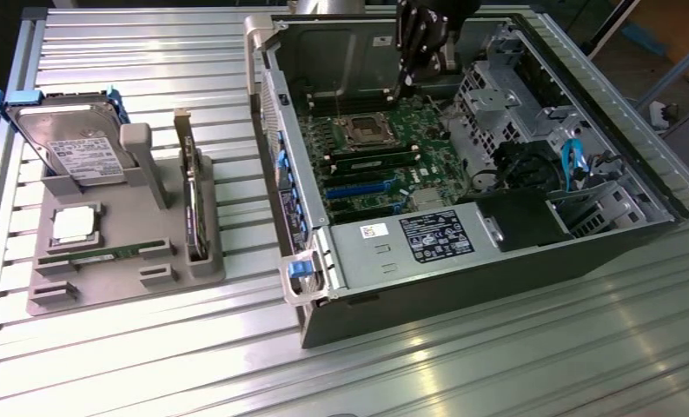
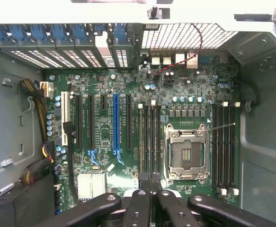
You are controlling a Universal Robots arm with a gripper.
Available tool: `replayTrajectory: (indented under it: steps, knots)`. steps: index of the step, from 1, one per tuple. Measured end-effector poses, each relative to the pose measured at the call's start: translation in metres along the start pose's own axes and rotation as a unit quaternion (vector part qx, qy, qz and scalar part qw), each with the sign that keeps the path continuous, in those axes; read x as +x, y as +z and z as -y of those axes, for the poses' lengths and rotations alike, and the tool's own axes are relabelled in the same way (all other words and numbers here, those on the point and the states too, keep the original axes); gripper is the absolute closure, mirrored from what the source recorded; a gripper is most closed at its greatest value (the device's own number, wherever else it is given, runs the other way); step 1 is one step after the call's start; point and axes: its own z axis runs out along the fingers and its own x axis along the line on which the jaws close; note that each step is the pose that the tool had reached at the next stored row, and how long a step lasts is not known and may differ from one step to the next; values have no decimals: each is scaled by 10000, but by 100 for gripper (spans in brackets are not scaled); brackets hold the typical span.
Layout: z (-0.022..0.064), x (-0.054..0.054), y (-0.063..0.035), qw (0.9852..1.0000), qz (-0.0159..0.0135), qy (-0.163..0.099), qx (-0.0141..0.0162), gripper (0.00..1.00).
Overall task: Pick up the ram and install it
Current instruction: 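Press down the ram until it locks into place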
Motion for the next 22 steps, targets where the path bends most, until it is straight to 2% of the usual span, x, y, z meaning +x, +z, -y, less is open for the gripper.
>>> replayTrajectory:
  steps: [9,12,14,15,17,18,22]
  knots:
    - [0,0,0,10000,0,42,1,89]
    - [0,0,2,9991,1,435,10,89]
    - [0,0,6,9971,3,759,17,89]
    - [0,0,8,9956,4,941,21,89]
    - [0,0,11,9934,5,1147,26,89]
    - [0,0,13,9914,5,1306,30,89]
    - [0,0,16,9861,6,1661,38,89]
